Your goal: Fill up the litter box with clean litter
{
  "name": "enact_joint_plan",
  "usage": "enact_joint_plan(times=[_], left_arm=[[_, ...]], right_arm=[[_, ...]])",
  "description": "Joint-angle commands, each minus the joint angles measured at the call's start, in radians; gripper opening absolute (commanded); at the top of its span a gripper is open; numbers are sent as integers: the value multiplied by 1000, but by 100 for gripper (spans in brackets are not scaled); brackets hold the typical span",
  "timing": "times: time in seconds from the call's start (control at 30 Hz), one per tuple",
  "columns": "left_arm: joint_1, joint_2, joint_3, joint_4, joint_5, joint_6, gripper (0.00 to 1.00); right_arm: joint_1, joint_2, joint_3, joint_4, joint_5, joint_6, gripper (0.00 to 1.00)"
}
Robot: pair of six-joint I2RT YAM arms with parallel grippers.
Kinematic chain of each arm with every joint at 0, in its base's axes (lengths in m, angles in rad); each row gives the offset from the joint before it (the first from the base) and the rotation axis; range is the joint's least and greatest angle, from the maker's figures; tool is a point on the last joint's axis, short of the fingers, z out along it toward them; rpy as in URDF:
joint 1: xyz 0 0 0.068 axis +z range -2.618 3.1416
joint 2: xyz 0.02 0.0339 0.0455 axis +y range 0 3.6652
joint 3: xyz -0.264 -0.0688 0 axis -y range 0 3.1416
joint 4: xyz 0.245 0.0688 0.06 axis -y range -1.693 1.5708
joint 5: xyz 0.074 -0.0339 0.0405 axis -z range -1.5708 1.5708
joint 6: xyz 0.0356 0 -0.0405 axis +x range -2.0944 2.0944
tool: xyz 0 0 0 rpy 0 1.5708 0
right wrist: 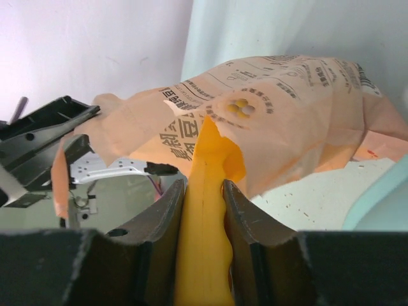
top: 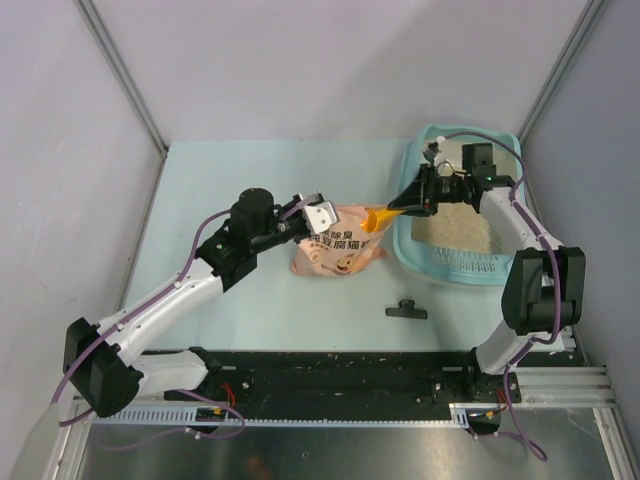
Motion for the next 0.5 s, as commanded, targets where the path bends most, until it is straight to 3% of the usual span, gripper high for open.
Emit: enact_joint_plan(times=[0.0,0.07,0.13,0.17,0.2,0.23,0.33,0.37,0.4,0.47], left_arm=[[-12,-35,43,86,2,62,0],[-12,-34,43,85,2,71,0],[-12,-22,47,86,5,80,0],[-12,-15,55,85,7,82,0],[-12,-6,59,85,10,89,0],[-13,0,64,85,10,92,0],[-12,24,81,85,8,99,0],[-12,29,84,85,11,106,0],[-13,31,87,85,17,108,0],[-13,40,105,85,13,100,0]], right_arm=[[-78,-47,-62,143,-142,105,0],[-128,-56,-96,191,-163,147,0],[-136,-24,-131,124,-209,77,0],[-154,-22,-157,127,-222,129,0],[-162,-48,-191,309,-254,232,0],[-170,-60,-237,387,-257,306,0],[-175,-2,-246,436,-228,308,0],[-176,4,-261,534,-234,507,0],[-193,-4,-274,793,-229,601,0],[-202,-1,-277,874,-206,668,0]])
